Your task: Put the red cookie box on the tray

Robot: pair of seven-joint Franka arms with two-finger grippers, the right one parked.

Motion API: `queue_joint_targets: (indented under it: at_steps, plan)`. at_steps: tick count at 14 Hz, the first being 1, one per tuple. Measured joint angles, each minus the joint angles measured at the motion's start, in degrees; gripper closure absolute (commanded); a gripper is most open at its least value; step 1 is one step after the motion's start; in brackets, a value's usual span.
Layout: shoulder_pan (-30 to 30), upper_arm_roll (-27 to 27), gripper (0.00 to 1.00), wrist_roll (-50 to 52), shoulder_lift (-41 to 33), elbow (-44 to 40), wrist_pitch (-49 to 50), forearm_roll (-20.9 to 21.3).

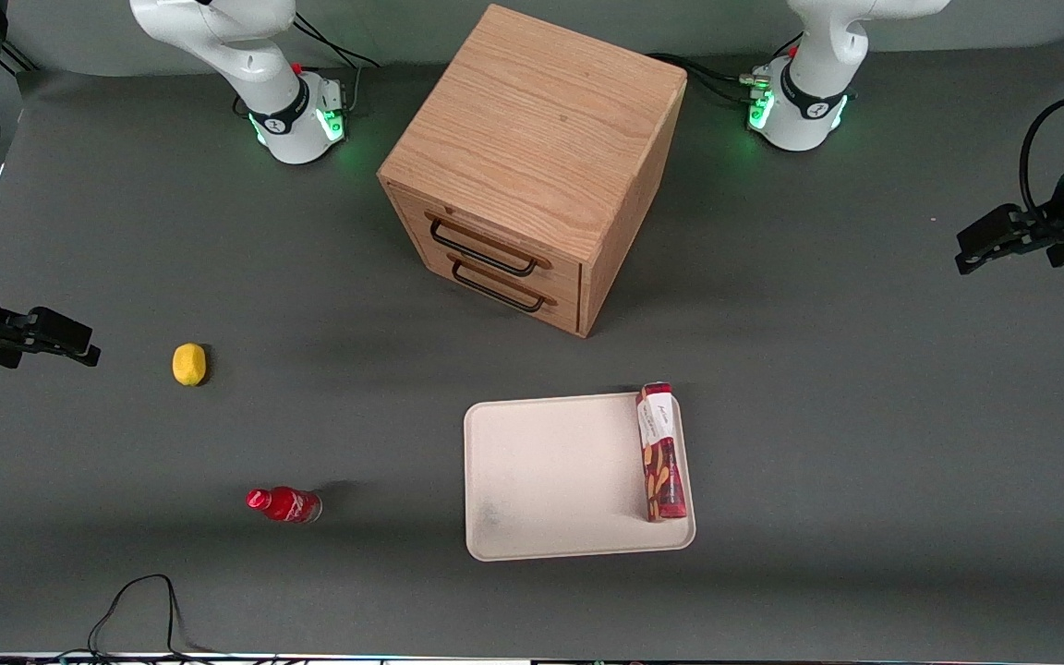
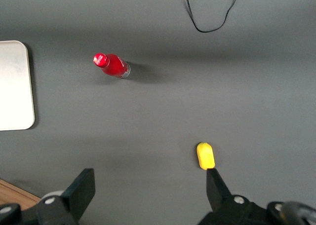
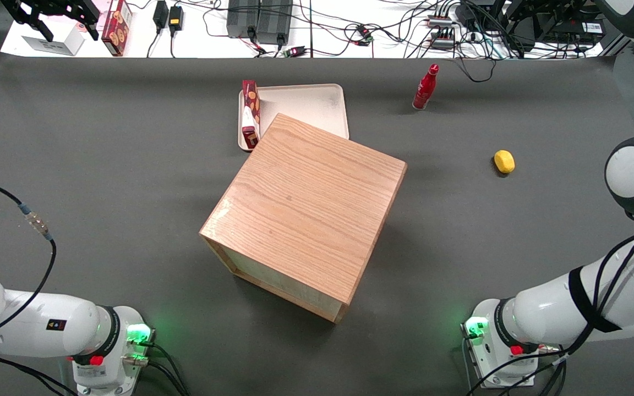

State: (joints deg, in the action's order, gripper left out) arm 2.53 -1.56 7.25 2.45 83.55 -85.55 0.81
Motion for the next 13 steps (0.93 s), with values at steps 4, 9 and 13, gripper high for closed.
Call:
queue_joint_targets:
  at_steps: [4,9,13]
  plan:
    - [-1.8,-2.9,0.00,0.0,-0.2,0.2,0.6,0.0]
    - [0.3,-0.2,0.00,0.0,-0.2,0.3,1.0,0.0]
    - [0.4,-0.1,0.00,0.0,-0.2,0.3,2.5,0.0]
